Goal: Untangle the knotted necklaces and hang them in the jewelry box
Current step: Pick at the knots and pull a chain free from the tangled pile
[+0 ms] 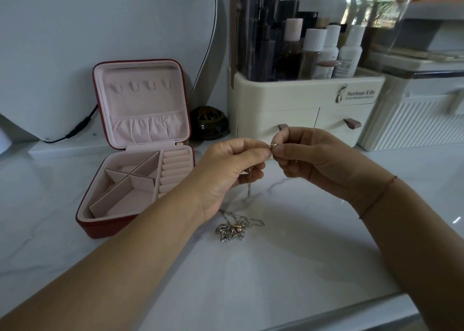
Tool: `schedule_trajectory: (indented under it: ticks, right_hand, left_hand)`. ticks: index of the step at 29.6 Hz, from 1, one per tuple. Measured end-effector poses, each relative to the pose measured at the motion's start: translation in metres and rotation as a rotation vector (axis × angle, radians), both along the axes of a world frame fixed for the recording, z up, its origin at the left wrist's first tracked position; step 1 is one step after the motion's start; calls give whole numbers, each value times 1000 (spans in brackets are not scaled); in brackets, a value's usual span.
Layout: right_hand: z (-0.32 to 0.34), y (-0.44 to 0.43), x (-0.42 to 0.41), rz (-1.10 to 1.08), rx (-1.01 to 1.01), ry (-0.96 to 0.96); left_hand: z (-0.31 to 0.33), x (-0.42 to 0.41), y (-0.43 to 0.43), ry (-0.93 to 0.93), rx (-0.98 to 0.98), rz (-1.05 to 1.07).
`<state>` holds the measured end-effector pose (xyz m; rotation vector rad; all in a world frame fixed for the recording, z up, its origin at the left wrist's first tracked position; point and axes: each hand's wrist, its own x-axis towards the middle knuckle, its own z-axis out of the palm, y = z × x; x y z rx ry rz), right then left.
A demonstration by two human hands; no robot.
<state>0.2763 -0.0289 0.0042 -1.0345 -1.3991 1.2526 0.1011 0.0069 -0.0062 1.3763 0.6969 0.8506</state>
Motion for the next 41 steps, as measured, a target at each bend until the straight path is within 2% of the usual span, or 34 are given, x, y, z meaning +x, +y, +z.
schedule_trajectory:
  ticks: [7, 13, 20, 29, 33, 41]
  right_hand:
    - [0, -1, 0, -9, 2, -24]
    - [3, -4, -6, -94, 66, -120]
    - [0, -3, -9, -166, 128, -237]
    - [-1, -3, -11, -138, 90, -341]
    - [-2, -3, -9, -155, 91, -393]
    - [0, -3, -8, -46, 59, -184]
  left_hand:
    - [1, 0, 1, -32, -40, 5]
    - [0, -1, 2, 57, -36, 37]
    - [0, 0, -2, 150, 75, 92]
    - [-4, 5, -3, 94, 19, 30]
    - [-2, 3, 1, 18, -69, 17]
    - [-1, 3, 2, -13, -111, 16]
